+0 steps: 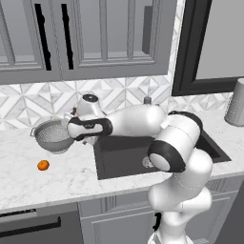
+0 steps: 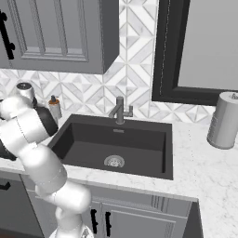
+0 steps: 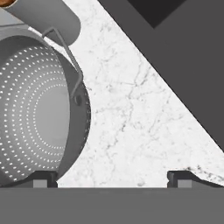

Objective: Put the colander in the sink, put the tangerine in the colander, and turn on the sink faucet and pour water over the colander.

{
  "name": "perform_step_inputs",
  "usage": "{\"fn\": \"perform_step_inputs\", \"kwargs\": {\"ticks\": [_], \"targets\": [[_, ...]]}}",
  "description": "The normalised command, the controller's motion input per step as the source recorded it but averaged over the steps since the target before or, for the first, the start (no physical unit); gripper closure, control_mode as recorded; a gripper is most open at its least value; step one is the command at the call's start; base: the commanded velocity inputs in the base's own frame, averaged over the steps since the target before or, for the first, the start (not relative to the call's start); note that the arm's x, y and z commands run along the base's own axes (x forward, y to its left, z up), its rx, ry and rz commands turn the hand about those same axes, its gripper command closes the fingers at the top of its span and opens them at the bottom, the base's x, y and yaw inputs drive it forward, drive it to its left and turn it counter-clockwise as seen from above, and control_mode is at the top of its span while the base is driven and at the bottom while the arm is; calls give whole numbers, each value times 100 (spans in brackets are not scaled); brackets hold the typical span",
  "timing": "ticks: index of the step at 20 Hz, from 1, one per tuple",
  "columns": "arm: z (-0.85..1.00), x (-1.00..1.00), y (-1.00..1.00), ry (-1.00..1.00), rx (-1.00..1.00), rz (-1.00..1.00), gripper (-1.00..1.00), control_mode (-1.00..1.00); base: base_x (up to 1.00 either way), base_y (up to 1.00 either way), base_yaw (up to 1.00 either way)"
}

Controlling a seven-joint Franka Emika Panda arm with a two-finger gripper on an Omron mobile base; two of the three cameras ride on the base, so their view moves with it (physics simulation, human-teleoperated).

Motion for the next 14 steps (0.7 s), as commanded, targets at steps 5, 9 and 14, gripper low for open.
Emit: {"fn": "perform_step_inputs", "kwargs": {"ticks": [5,9,14], "targets": [[-28,19,43,0,0,0,-100,-100,0,0,0],[-22,31,34,0,0,0,-100,-100,0,0,0],[-21,31,23,0,0,0,-100,-100,0,0,0]]}}
